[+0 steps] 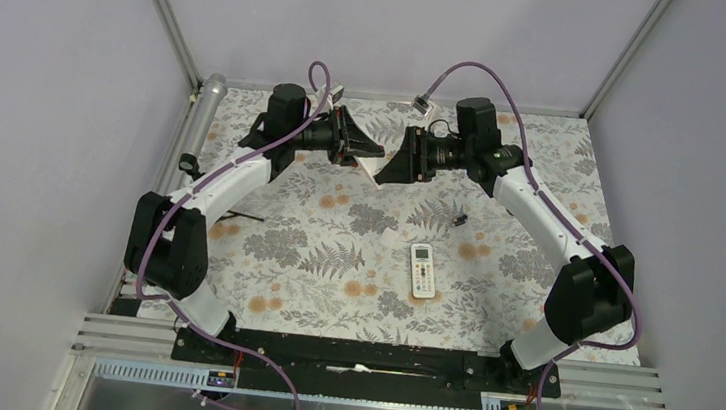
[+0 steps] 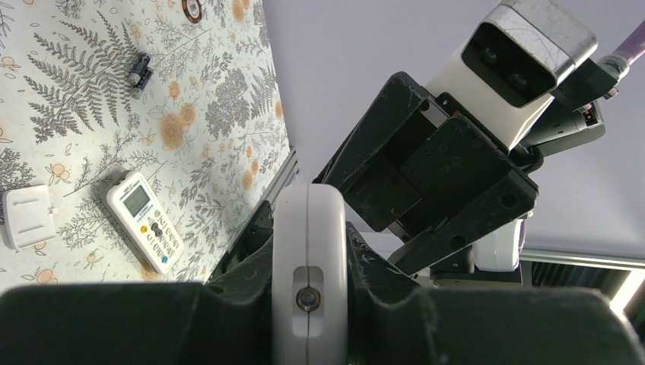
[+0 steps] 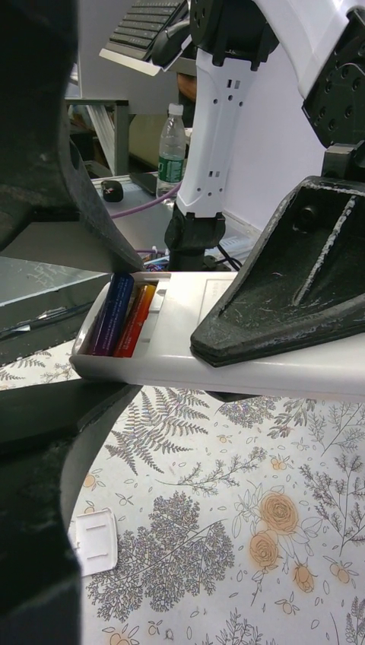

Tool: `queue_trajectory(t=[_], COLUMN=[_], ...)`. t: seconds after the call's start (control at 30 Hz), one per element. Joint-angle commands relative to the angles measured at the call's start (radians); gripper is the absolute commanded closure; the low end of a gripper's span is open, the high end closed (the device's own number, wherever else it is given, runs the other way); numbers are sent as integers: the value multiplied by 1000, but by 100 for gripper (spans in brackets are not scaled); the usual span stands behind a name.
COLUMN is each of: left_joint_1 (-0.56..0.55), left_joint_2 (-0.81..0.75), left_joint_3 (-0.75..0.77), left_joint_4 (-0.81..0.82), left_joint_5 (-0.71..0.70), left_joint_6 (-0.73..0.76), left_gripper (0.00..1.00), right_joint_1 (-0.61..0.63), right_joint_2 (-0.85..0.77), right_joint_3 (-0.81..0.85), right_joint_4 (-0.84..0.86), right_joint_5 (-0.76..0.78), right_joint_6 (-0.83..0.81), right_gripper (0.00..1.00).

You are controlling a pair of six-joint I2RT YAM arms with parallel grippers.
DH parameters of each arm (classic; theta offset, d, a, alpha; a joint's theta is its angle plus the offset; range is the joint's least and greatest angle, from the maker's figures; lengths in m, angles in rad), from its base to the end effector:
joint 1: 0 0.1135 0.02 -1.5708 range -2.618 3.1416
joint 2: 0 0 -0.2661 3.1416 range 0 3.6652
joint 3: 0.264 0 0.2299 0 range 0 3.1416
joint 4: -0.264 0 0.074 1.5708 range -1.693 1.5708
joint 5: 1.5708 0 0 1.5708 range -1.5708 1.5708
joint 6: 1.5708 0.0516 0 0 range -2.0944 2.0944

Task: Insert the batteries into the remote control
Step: Load the battery into the remote control.

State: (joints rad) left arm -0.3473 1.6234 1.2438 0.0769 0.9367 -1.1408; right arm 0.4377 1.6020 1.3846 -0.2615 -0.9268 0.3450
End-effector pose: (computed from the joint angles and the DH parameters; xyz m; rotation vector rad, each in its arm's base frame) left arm 0.3264 -0.1624 0.3215 -0.0898 2.2109 -1.8047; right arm 0.3005 0.1862 0.3418 -0.7153 2.0151 1.4193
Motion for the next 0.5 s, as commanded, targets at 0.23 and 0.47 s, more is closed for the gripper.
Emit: queue_trajectory(t=[0.23, 0.47], left_joint_1=[1, 2], left_joint_2=[-18, -22], left_joint_3=[34, 18], left_joint_4=[14, 69], left_joint_5=[4, 31], left_joint_6=[3, -46], left_gripper=[100, 100], right_joint_1=[9, 9], right_joint_2=[-17, -23], right_joint_3=[38, 26], right_joint_4=[25, 83], right_joint_5=[-56, -78], right_joint_6=[-33, -1], right_gripper=[57, 57])
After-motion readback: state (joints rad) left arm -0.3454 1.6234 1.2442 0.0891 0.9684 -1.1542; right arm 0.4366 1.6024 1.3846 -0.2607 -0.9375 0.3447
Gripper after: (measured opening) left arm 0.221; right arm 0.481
